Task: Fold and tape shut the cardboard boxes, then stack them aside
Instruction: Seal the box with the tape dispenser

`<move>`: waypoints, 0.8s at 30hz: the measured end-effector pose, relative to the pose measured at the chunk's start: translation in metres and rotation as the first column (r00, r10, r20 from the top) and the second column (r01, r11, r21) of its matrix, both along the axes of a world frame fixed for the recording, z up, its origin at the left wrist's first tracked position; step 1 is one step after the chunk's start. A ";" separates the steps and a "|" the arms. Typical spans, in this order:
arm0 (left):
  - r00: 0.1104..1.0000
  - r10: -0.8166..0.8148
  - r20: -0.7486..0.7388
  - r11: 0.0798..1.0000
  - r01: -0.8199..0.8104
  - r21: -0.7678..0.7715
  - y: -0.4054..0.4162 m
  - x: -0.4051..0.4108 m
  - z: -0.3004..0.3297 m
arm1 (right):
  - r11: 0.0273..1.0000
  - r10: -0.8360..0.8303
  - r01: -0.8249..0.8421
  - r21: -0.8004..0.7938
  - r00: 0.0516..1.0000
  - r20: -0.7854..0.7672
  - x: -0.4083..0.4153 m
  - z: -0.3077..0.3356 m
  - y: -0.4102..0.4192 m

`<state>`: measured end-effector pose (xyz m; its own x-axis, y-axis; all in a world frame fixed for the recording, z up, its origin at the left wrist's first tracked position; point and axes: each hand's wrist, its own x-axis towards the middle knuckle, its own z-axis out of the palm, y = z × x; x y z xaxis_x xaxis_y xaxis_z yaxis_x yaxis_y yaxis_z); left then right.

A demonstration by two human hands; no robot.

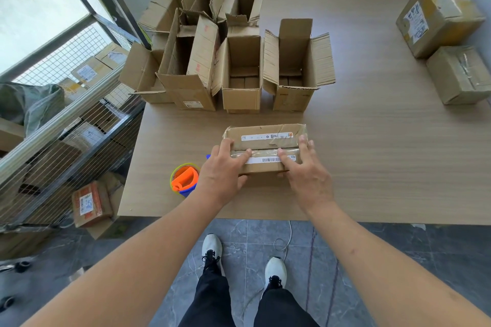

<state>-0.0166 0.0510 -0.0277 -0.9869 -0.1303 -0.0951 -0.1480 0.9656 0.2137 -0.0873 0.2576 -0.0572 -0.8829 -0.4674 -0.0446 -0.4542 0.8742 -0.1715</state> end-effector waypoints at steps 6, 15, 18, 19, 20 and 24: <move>0.974 -0.176 -0.144 0.982 0.184 0.040 -0.017 0.000 0.009 | 0.997 -0.067 0.065 -0.030 0.995 -0.078 -0.017 0.019 -0.003; 0.945 -0.318 0.083 0.932 0.295 0.209 -0.030 0.001 0.002 | 0.996 -0.072 0.069 0.063 0.996 0.059 -0.015 0.025 -0.001; 0.959 -0.278 0.053 0.946 0.264 0.187 -0.019 0.004 0.000 | 0.996 -0.063 0.056 0.062 0.991 0.115 -0.015 0.026 -0.001; 0.966 -0.257 0.032 0.951 0.247 0.184 -0.015 0.005 -0.001 | 0.997 -0.057 0.049 0.062 0.989 0.136 -0.015 0.026 0.000; 0.971 -0.241 0.010 0.957 0.236 0.171 -0.011 0.006 -0.003 | 0.997 -0.056 0.047 0.060 0.985 0.163 -0.015 0.027 0.000; 0.981 -0.181 -0.065 0.970 0.189 0.154 -0.001 0.009 -0.015 | 0.999 -0.001 0.009 -0.043 0.982 0.189 -0.005 0.026 0.003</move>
